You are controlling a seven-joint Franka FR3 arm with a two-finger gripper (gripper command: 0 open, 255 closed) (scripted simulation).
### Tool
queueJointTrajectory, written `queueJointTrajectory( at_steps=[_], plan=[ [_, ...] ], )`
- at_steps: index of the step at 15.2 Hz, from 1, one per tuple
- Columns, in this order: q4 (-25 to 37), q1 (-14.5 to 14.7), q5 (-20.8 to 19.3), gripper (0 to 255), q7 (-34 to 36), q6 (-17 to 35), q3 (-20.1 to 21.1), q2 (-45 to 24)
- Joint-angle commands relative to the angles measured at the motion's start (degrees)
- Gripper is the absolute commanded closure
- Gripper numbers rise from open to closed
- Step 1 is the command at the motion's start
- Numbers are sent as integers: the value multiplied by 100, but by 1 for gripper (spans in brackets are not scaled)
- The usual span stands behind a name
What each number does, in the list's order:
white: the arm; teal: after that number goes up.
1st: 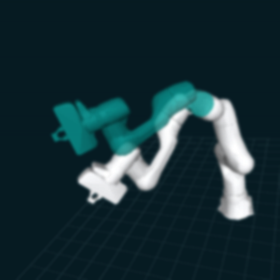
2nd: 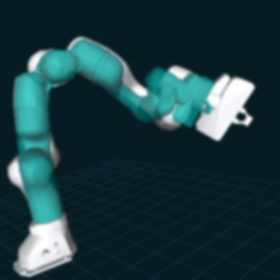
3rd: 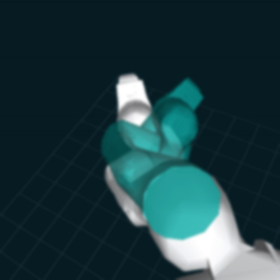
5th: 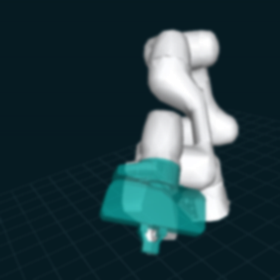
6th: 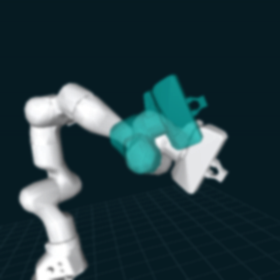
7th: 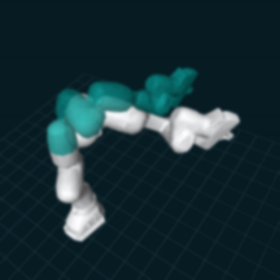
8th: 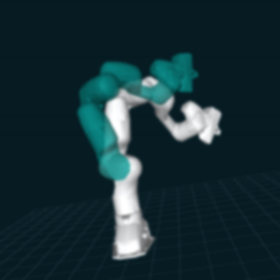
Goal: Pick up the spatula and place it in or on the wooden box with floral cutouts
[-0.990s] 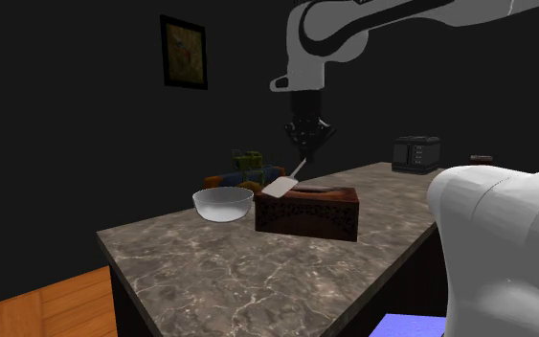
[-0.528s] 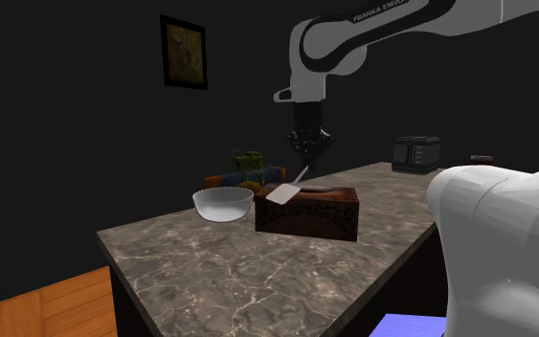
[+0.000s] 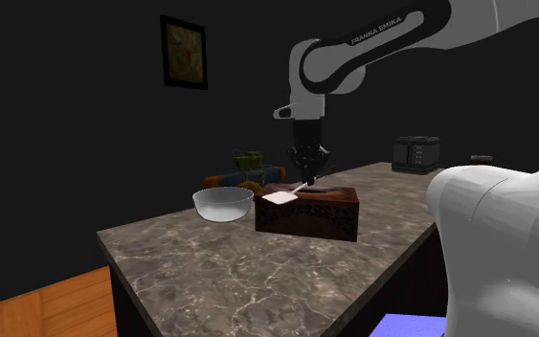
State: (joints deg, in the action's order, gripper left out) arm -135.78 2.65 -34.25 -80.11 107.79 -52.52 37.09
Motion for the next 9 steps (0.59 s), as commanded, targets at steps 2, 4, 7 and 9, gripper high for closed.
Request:
queueJointTrajectory(
  at_steps=[2, 4, 7, 9],
  plan=[
    [-154, 10, -62, 255, 29, 209, -111, -44],
    [-154, 10, -62, 255, 29, 209, -111, -44],
    [-154, 10, -62, 255, 29, 209, -111, -44],
    [-153, 10, -62, 255, 29, 207, -110, -44]
  ],
)
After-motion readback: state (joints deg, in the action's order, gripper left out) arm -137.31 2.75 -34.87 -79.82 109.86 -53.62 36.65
